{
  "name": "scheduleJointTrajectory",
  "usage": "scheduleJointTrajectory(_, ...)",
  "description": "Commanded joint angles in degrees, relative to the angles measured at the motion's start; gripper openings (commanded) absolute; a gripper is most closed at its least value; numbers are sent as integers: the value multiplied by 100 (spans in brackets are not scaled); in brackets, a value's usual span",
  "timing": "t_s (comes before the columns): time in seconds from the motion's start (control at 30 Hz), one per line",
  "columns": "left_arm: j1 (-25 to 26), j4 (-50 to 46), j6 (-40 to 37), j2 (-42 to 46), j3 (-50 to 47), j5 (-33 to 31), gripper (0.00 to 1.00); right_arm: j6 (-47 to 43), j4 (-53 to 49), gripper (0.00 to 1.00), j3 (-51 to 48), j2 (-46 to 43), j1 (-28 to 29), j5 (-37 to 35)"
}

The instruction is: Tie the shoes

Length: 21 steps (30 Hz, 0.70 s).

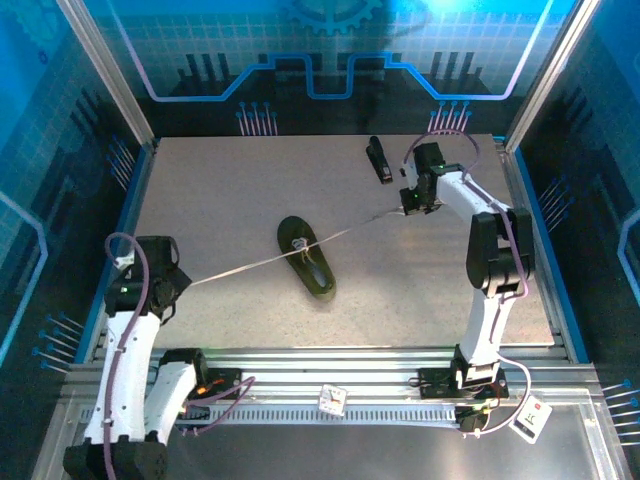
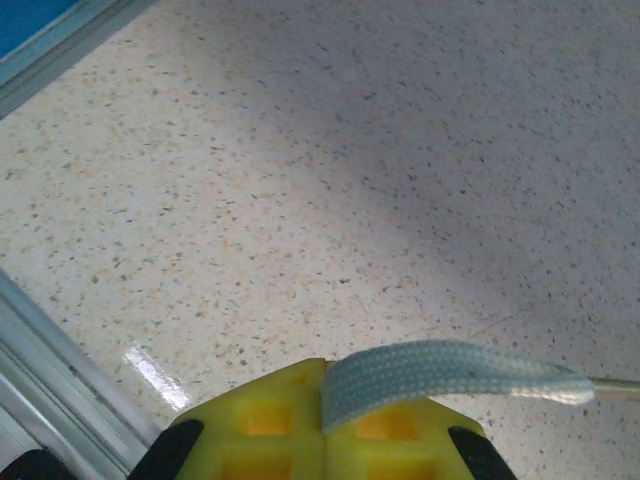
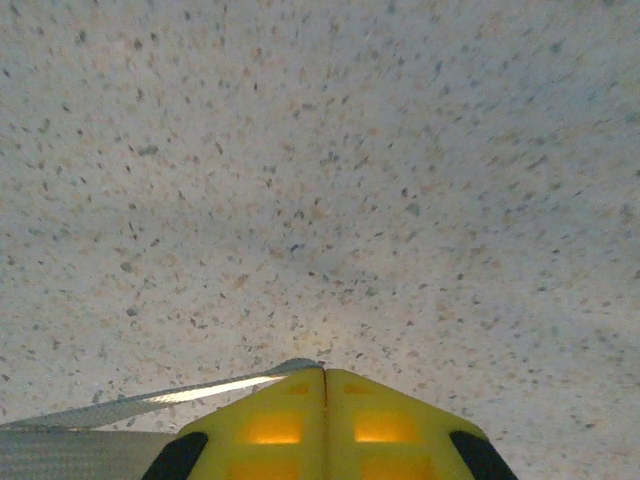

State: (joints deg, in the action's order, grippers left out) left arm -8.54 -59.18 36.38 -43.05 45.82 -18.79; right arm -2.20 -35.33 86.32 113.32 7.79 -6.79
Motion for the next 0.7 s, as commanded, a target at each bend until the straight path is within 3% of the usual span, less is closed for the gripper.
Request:
scheduleJointTrajectory(0.0,-243,-338,64,39,221,89,0,26,-240,0,74,148,-244,-33)
scheduleJointTrajectory(0.5,-1140,-412,-39,137,239,766,0,-193,-463,0,220,535,-599,-440)
scheduleJointTrajectory(0.67,-1193,23,107,0,-55,1358,0,-312,-54,0,-8,102,-253,284)
